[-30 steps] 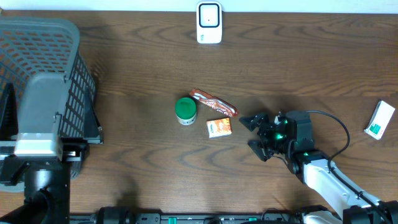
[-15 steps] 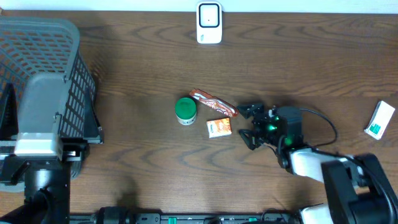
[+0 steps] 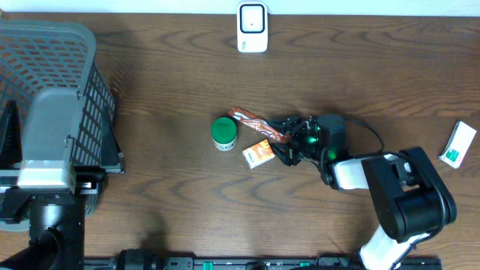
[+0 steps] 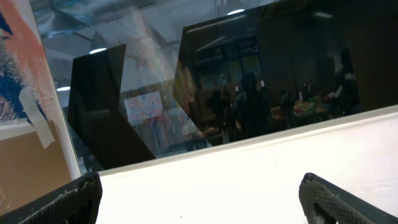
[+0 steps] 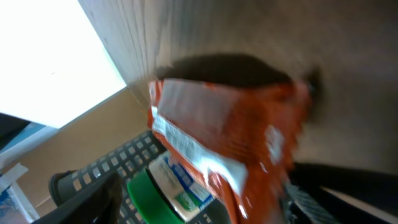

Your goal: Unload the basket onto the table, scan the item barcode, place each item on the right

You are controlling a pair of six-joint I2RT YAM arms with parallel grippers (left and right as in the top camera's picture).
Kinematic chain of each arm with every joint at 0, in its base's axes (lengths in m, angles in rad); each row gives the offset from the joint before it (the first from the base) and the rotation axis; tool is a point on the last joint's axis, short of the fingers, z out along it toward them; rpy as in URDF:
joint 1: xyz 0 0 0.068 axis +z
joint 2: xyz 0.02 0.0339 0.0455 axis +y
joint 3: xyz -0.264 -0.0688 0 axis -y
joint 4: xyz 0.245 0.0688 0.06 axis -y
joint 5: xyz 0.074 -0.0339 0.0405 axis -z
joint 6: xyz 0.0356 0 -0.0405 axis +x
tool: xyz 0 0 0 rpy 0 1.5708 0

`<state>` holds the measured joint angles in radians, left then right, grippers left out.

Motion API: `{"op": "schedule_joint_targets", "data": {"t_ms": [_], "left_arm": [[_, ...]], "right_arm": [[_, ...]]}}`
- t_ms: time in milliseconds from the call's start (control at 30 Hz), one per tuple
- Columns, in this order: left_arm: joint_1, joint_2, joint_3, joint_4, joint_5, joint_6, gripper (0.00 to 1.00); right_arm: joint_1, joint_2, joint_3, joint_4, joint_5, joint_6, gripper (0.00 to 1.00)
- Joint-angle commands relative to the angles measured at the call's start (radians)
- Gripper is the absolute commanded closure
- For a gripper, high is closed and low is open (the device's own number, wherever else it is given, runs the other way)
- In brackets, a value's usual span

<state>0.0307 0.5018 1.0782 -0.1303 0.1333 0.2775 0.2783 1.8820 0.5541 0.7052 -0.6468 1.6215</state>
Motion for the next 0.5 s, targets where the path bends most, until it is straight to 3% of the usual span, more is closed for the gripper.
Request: {"op": "schedule_joint_targets", "data": {"t_ms": [0,200,267,333,433,467], "left_arm": [[-0.004,-0.010,0.003,0.002,0.013,-0.005,0.01],[-0.004,-0.010,0.003,0.000,0.013,-0.006,0.01],[-0.004,-0.010,0.003,-0.001,0.013,-0.006,0.01],[-0.004,-0.010,0.003,-0.003,0.013,-0.006,0.01],[-0.004,-0.010,0.003,-0.003,0.013,-0.006,0.01],[-0.004,-0.010,0.003,-0.003,0.013,-0.006,0.01]], "right_arm": [[0.009,0.122,-0.020,-0.077,0.185,-0.093,0.23],[0.009,0.148,-0.013,-0.130,0.237,-0.100,0.23],[0.009,0.148,-0.013,-0.143,0.241,-0.100,0.27],[0.009,0.147,-0.013,-0.174,0.255,-0.100,0.40],[0.009,0.148,-0.013,-0.228,0.305,-0.109,0.76],[0.009,0.147,-0.013,-0.237,0.325,-0.126,0.82]]}}
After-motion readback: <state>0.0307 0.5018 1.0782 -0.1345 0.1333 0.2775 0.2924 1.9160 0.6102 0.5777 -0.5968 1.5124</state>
